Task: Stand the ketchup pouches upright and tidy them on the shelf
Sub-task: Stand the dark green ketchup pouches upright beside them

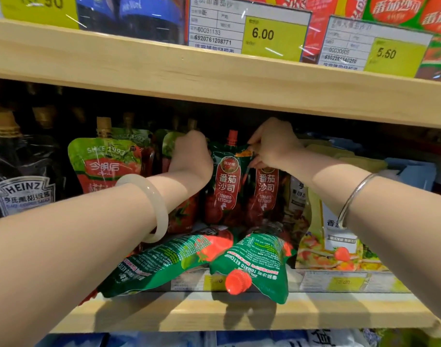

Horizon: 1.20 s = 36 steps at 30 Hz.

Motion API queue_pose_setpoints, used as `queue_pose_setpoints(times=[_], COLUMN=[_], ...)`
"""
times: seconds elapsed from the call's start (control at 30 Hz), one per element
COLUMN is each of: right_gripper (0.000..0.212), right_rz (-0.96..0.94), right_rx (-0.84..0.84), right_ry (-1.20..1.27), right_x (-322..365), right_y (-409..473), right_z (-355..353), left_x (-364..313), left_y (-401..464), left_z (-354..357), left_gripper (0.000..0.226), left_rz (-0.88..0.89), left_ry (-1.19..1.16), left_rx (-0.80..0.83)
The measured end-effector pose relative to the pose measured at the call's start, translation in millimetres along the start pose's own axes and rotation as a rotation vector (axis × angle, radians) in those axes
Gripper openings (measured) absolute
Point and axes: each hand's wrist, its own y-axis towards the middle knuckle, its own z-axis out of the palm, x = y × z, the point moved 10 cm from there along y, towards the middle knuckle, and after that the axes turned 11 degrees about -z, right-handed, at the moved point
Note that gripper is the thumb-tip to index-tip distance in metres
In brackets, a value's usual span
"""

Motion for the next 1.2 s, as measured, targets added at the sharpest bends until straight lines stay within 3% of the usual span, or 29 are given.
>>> queue_pose_setpoints(times=[0.07,0.17,0.23,0.37,0.53,0.67,0.87,0.97,1.1,1.2], right_gripper=[0.028,0.034,0.033,0.037,0.042,0.037,0.028,0.027,0.041,0.035], right_rz=[-0.011,-0.032,-0.072,-0.1,-0.158,-0.177,-0.196,-0.2,-0.239,-0.357], right_rx=[0.007,0.018,0.017,0.029,0.11,0.23,0.255,0.297,0.369,0.331], right_ry=[0.014,-0.034,-0.079,-0.112,-0.176,-0.219,-0.237,-0.229,-0.284,-0.419], right_x=[-2,-2,3,11,29,30,24,29,47,60], right_y=[-1,0,-2,-8,-38,-85,-153,-183,-211,-213], right_z=[2,2,0,-4,-15,-19,-21,-13,1,8], left_x=[2,4,6,9,7,-14,-18,-7,20,23], left_y=[0,-2,-6,-14,-40,-68,-111,-130,-151,-152], left_z=[6,10,6,-4,-7,-9,-15,-11,4,12], left_gripper=[0.015,0.023,0.011,0.022,0.017,0.02,0.017,0.027,0.059,0.049], left_rz=[0.006,0.026,0.023,0.025,0.053,0.211,0.369,0.367,0.327,0.397], left_ry=[0.014,0.022,0.042,0.104,0.253,0.384,0.528,0.655,0.917,1.01], left_rx=[0.017,0.068,0.069,0.083,0.247,0.331,0.504,0.594,0.722,0.663])
